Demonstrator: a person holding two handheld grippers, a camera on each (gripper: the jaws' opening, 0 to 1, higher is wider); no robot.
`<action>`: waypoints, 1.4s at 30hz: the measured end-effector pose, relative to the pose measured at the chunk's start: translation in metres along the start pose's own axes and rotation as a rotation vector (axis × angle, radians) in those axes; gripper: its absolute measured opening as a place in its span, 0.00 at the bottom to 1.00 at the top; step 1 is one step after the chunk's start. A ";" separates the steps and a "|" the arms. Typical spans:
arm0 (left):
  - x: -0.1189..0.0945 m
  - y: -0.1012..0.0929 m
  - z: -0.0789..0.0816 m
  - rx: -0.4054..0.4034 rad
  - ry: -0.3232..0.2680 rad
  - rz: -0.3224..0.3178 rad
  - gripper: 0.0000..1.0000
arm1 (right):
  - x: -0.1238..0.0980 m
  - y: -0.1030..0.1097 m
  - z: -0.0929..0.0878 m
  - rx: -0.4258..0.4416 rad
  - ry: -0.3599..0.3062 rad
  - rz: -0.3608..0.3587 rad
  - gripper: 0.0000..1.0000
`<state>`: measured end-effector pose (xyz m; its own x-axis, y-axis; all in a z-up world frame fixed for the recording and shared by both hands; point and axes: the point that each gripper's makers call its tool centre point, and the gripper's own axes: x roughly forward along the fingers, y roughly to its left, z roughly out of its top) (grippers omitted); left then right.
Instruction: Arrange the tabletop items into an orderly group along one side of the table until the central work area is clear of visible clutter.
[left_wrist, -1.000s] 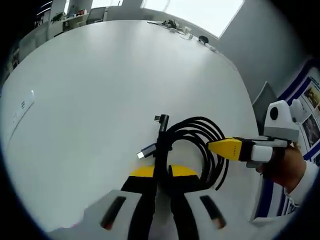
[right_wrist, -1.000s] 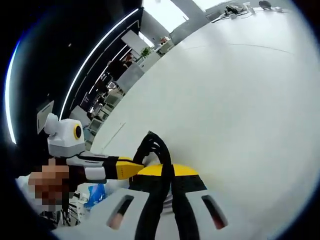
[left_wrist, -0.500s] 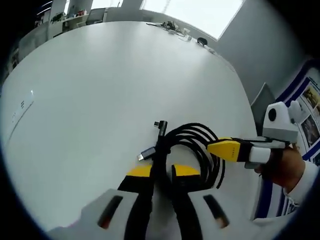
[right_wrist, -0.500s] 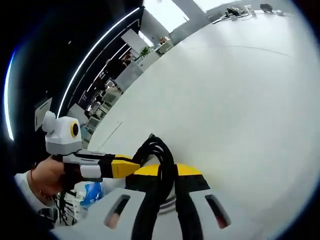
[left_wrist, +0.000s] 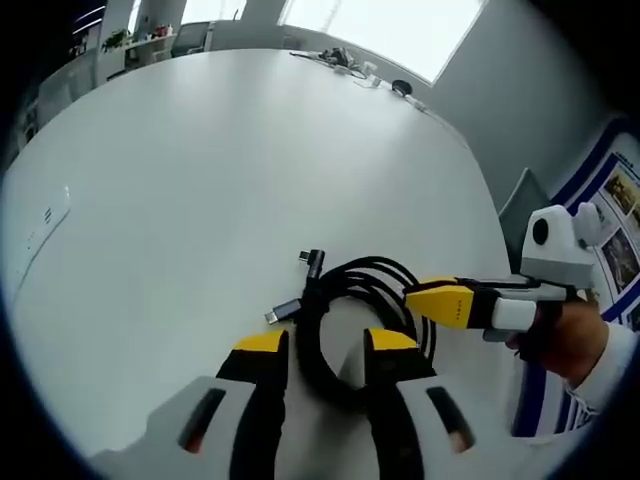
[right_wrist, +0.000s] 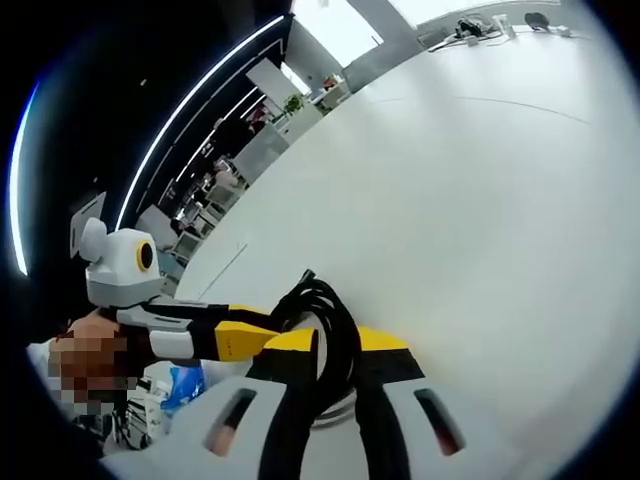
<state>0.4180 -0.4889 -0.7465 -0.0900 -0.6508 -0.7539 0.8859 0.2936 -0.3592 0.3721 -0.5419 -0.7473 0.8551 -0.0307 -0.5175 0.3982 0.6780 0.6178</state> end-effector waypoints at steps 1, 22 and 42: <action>0.000 -0.001 0.001 -0.002 -0.003 -0.002 0.30 | 0.000 0.000 0.000 -0.001 -0.001 0.001 0.12; -0.013 -0.017 0.009 0.020 -0.037 -0.025 0.46 | -0.007 0.006 0.009 -0.094 -0.009 -0.014 0.22; -0.038 0.000 0.023 0.030 -0.087 -0.038 0.58 | -0.020 0.027 0.015 -0.195 -0.013 -0.011 0.43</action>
<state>0.4314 -0.4803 -0.7053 -0.0845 -0.7198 -0.6890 0.8958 0.2479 -0.3689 0.3702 -0.5344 -0.7114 0.8559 -0.0471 -0.5149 0.3363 0.8071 0.4852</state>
